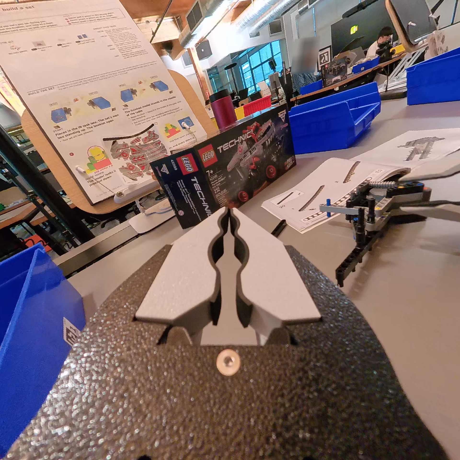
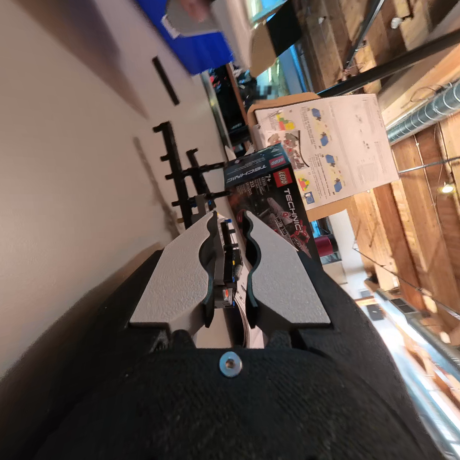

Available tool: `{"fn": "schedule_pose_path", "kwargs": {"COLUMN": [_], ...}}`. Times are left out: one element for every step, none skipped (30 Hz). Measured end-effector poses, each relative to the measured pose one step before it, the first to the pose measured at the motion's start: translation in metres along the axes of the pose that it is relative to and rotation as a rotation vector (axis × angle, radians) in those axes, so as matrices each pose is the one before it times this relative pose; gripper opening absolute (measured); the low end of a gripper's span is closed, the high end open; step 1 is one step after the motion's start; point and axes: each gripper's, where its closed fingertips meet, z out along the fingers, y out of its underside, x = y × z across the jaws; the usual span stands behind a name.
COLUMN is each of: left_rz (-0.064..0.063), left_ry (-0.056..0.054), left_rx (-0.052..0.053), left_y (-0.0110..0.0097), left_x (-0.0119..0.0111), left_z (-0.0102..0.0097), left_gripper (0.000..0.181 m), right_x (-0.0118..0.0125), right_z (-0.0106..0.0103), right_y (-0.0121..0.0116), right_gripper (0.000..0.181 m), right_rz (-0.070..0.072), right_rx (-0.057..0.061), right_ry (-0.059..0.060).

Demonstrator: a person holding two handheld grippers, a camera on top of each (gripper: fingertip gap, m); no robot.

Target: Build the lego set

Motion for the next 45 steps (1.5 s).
{"fn": "schedule_pose_path", "kwargs": {"left_rz": [0.0001, 0.0013, 0.0017, 0.0023, 0.0030, 0.0021, 0.0006, -0.0013, -0.0019, -0.0011, 0.0006, 0.0026, 0.0033, 0.0026, 0.0022, 0.0024, 0.0023, 0.0019, 0.0017, 0.0014, 0.0010, -0.0002, -0.0011, -0.0009, 0.0002, 0.0014, 0.0017, 0.0016, 0.0007, -0.0001, -0.0002, -0.0001, 0.0001, 0.0006, 0.0014, 0.0022, 0.0025, 0.0026, 0.0020, 0.0011, 0.0001, -0.0004, 0.0001, 0.0011, 0.0022], "left_ry": [-0.0004, -0.0005, 0.0002, -0.0002, -0.0011, -0.0026, -0.0025, -0.0012, 0.0003, 0.0018, 0.0028, 0.0007, 0.0002, 0.0016, 0.0015, 0.0009, 0.0010, 0.0014, 0.0007, -0.0001, 0.0001, -0.0008, -0.0008, 0.0005, 0.0001, 0.0005, 0.0007, 0.0006, 0.0000, -0.0001, 0.0001, 0.0000, 0.0001, 0.0010, 0.0012, 0.0012, 0.0018, 0.0011, 0.0011, 0.0006, -0.0001, 0.0005, 0.0009, 0.0006, 0.0012], "left_rx": [0.0005, 0.0002, -0.0004, -0.0009, -0.0013, -0.0006, 0.0016, 0.0018, 0.0005, -0.0011, -0.0014, -0.0006, 0.0006, 0.0002, -0.0016, -0.0018, -0.0009, -0.0007, -0.0005, -0.0003, -0.0004, 0.0003, 0.0009, -0.0003, -0.0011, -0.0005, -0.0003, -0.0002, 0.0001, 0.0000, -0.0002, 0.0000, 0.0001, -0.0004, -0.0008, -0.0008, -0.0011, -0.0011, -0.0008, -0.0004, 0.0002, -0.0003, -0.0006, -0.0004, -0.0003], "left_y": [-0.00006, 0.00004, 0.00008, 0.00013, 0.00023, 0.00014, -0.00022, -0.00030, 0.00003, 0.00018, 0.00022, 0.00004, -0.00008, -0.00009, 0.00029, 0.00021, 0.00007, 0.00011, 0.00007, 0.00008, 0.00012, -0.00003, -0.00018, 0.00009, 0.00015, 0.00005, 0.00004, -0.00005, 0.00000, 0.00000, 0.00003, 0.00000, -0.00001, 0.00003, 0.00012, 0.00008, 0.00012, 0.00018, -0.00001, 0.00009, -0.00003, 0.00004, 0.00001, 0.00009, 0.00000], "left_x": [-0.00011, -0.00004, 0.00015, 0.00009, -0.00021, -0.00040, -0.00043, -0.00028, -0.00013, 0.00028, 0.00059, 0.00033, 0.00041, 0.00053, 0.00050, 0.00036, 0.00043, 0.00034, 0.00026, 0.00005, 0.00006, -0.00013, -0.00019, 0.00001, 0.00000, 0.00029, 0.00026, 0.00019, 0.00019, 0.00000, 0.00003, 0.00001, 0.00001, 0.00018, 0.00035, 0.00038, 0.00044, 0.00046, 0.00033, 0.00020, -0.00002, 0.00010, 0.00004, 0.00022, 0.00041], "left_z": [-0.00010, 0.00006, -0.00003, 0.00008, -0.00014, -0.00022, -0.00024, -0.00019, -0.00001, 0.00023, 0.00013, 0.00006, 0.00000, 0.00015, 0.00020, 0.00020, 0.00017, 0.00009, 0.00011, -0.00006, 0.00002, -0.00011, -0.00012, 0.00002, 0.00015, 0.00002, 0.00012, -0.00001, 0.00001, 0.00000, -0.00001, 0.00000, 0.00001, 0.00002, 0.00008, 0.00013, 0.00011, 0.00016, 0.00013, 0.00007, 0.00001, -0.00002, 0.00005, 0.00006, 0.00008], "left_gripper": [0.000, 0.000, 0.000, 0.000, 0.000, 0.000, 0.000, 0.000, 0.000, 0.000, 0.000, 0.000, 0.000, 0.000, 0.000, 0.000, 0.000, 0.000, 0.000, 0.000, 0.000, 0.000, 0.000, 0.000, 0.000, 0.000, 0.000, 0.000, 0.000, 0.000, 0.000, 0.000, 0.000, 0.000, 0.000, 0.000, 0.000, 0.000, 0.000, 0.000, 0.000, 0.000, 0.000, 0.000, 0.000], "right_x": [0.00280, 0.00287, 0.00115, -0.00197, -0.00310, -0.00314, -0.00260, -0.00180, -0.00105, -0.00163, -0.00283, -0.00234, -0.00151, -0.00131, -0.00167, -0.00156, -0.00076, -0.00059, -0.00160, -0.00177, -0.00070, -0.00115, -0.00181, -0.00135, -0.00035, -0.00068, -0.00146, -0.00141, -0.00026, -0.00006, -0.00052, -0.00055, -0.00020, -0.00017, -0.00004, -0.00003, -0.00003, -0.00018, 0.00000, -0.00004, -0.00009, -0.00015, -0.00003, -0.00006, -0.00001], "right_z": [-0.00209, -0.00221, -0.00207, -0.00190, -0.00173, -0.00181, -0.00162, -0.00132, -0.00033, 0.00084, 0.00126, 0.00127, 0.00088, 0.00055, 0.00032, 0.00048, 0.00045, 0.00042, 0.00055, 0.00054, 0.00043, 0.00041, 0.00051, 0.00041, 0.00014, 0.00004, 0.00015, 0.00033, 0.00026, 0.00007, 0.00008, 0.00024, 0.00013, 0.00004, 0.00001, 0.00008, 0.00001, 0.00002, 0.00011, -0.00006, 0.00011, 0.00007, 0.00001, 0.00003, 0.00002], "right_y": [-0.00187, -0.00172, -0.00078, 0.00084, 0.00319, 0.00392, 0.00209, -0.00035, -0.00077, -0.00013, 0.00108, 0.00187, 0.00156, 0.00032, -0.00048, -0.00022, 0.00049, 0.00069, 0.00066, 0.00053, 0.00015, 0.00000, 0.00014, 0.00035, 0.00015, -0.00026, -0.00033, 0.00021, 0.00016, -0.00025, -0.00027, -0.00006, 0.00003, -0.00001, -0.00012, -0.00006, -0.00008, -0.00004, -0.00004, -0.00009, -0.00001, 0.00000, -0.00010, -0.00005, -0.00004], "right_gripper": [0.017, 0.017, 0.017, 0.015, 0.013, 0.012, 0.011, 0.009, 0.007, 0.005, 0.004, 0.004, 0.004, 0.004, 0.003, 0.004, 0.003, 0.003, 0.003, 0.003, 0.003, 0.003, 0.003, 0.003, 0.003, 0.003, 0.003, 0.002, 0.002, 0.001, 0.000, 0.000, 0.000, 0.000, 0.000, 0.000, 0.000, 0.000, 0.000, 0.000, 0.000, 0.000, 0.000, 0.000, 0.000], "right_rz": [0.0298, 0.0268, 0.0140, -0.0038, -0.0142, -0.0219, -0.0256, -0.0264, -0.0222, -0.0176, -0.0186, -0.0192, -0.0174, -0.0120, -0.0061, -0.0044, -0.0055, -0.0051, -0.0038, -0.0040, -0.0038, -0.0029, -0.0041, -0.0053, -0.0039, -0.0018, -0.0023, -0.0043, -0.0034, -0.0004, 0.0029, 0.0043, 0.0024, 0.0003, -0.0008, -0.0005, 0.0005, 0.0009, 0.0006, 0.0001, 0.0010, 0.0016, 0.0007, 0.0003, 0.0001], "right_rx": [0.0174, 0.0179, 0.0140, 0.0062, -0.0097, -0.0182, -0.0091, 0.0021, 0.0011, -0.0041, -0.0110, -0.0140, -0.0123, -0.0049, 0.0009, -0.0008, -0.0047, -0.0039, -0.0039, -0.0039, -0.0027, -0.0013, -0.0015, -0.0030, -0.0020, 0.0017, 0.0013, -0.0021, -0.0023, 0.0010, 0.0023, 0.0011, 0.0002, 0.0002, 0.0000, 0.0000, 0.0004, 0.0003, 0.0000, 0.0003, 0.0005, 0.0002, 0.0005, 0.0004, 0.0003], "right_ry": [0.0055, 0.0062, -0.0011, -0.0169, -0.0181, -0.0152, -0.0083, -0.0012, 0.0029, -0.0025, -0.0101, -0.0069, -0.0027, -0.0026, -0.0070, -0.0073, -0.0027, -0.0011, -0.0078, -0.0089, -0.0028, -0.0048, -0.0090, -0.0063, -0.0009, -0.0026, -0.0077, -0.0069, -0.0002, 0.0003, -0.0029, -0.0045, -0.0020, -0.0004, 0.0002, 0.0003, -0.0006, -0.0008, -0.0006, 0.0000, -0.0003, -0.0012, -0.0005, -0.0003, 0.0000]}}
